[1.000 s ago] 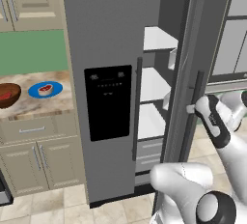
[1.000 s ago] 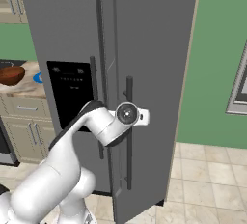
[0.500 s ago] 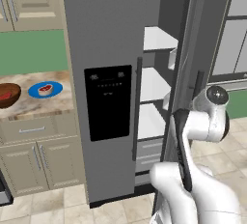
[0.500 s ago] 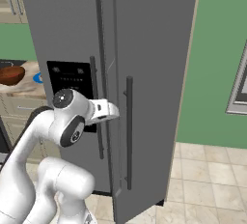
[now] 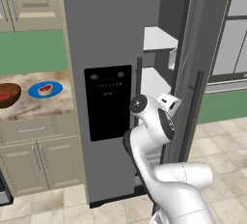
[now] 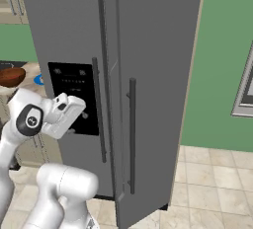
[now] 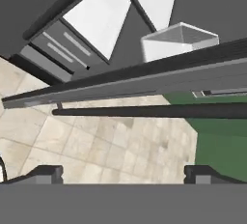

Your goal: Place one of the steaks on the plate and the other in the bowl. Then place the bowl in the fridge.

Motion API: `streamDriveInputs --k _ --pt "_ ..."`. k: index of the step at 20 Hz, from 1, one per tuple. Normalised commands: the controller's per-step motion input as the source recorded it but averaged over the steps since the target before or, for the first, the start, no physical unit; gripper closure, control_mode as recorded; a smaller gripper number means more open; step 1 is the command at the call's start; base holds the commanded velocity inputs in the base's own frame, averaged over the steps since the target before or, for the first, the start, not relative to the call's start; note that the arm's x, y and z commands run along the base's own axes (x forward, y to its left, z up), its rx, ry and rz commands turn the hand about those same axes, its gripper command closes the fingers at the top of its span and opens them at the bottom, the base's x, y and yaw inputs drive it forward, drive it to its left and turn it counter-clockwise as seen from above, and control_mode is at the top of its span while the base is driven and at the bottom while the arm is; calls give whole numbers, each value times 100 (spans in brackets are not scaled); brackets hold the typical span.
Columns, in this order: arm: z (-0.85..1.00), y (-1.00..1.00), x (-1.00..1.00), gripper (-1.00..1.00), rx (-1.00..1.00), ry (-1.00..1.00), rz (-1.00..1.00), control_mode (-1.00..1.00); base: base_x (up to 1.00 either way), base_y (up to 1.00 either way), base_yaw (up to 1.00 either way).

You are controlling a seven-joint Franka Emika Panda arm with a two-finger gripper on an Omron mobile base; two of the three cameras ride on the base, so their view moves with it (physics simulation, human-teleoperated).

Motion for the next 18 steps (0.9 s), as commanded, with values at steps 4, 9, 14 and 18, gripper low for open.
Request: streamDriveInputs --k 4,9,14,18 --pt "-8 3 40 -100 -11 10 0 -100 0 0 0" --pt "-6 -14 55 -100 -1 33 4 -100 0 0 0" --pt "0 -46 79 -100 0 33 10 -100 0 0 0" --pt "0 -18 87 -100 0 23 16 -100 0 0 0"
